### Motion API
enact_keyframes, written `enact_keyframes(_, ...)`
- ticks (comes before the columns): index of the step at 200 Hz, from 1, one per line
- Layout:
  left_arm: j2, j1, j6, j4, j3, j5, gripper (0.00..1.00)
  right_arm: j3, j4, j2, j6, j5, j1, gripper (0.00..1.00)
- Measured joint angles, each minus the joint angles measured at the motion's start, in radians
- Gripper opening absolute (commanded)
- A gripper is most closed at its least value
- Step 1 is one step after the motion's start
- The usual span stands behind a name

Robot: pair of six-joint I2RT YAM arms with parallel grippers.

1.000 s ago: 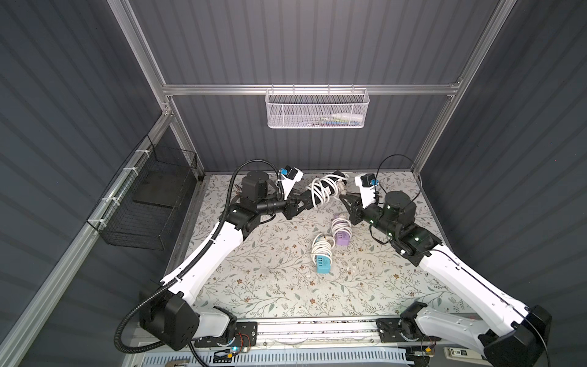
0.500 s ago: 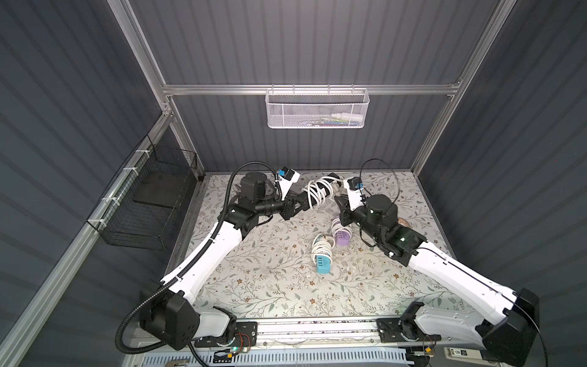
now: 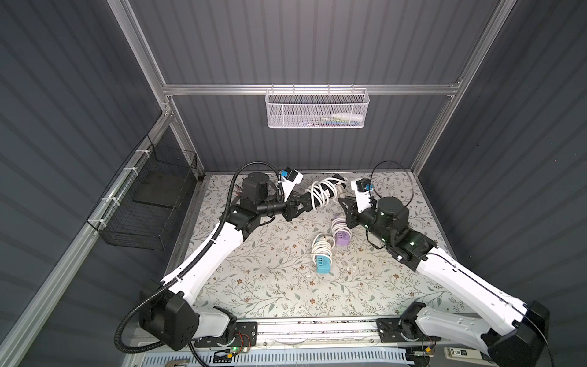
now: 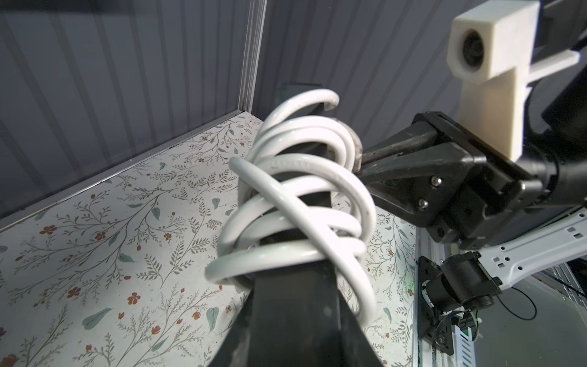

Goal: Unwrap the cord wrapped around the power strip
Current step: Remove the plug from the socket.

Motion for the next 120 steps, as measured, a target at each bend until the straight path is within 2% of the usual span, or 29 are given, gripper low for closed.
enact_keyframes(31, 0.0, 0.019, 0.0, -0.049, 0.0, -0.019, 0.0, 0.029, 0.03, 0.1, -0.045, 0.212, 0.097, 0.0)
enact_keyframes(61, 0.0, 0.018, 0.0, -0.061, 0.0, -0.033, 0.0, 0.03, 0.026, 0.105, -0.058, 0.254, 0.109, 0.0)
enact_keyframes(82, 0.0, 0.009, -0.001, -0.037, 0.0, -0.035, 0.0, 0.016, 0.009, 0.055, -0.043, 0.152, 0.053, 0.0)
enact_keyframes(120, 0.009, -0.023, -0.002, 0.031, 0.0, -0.03, 0.0, -0.006, -0.027, -0.042, 0.016, -0.208, -0.142, 0.0)
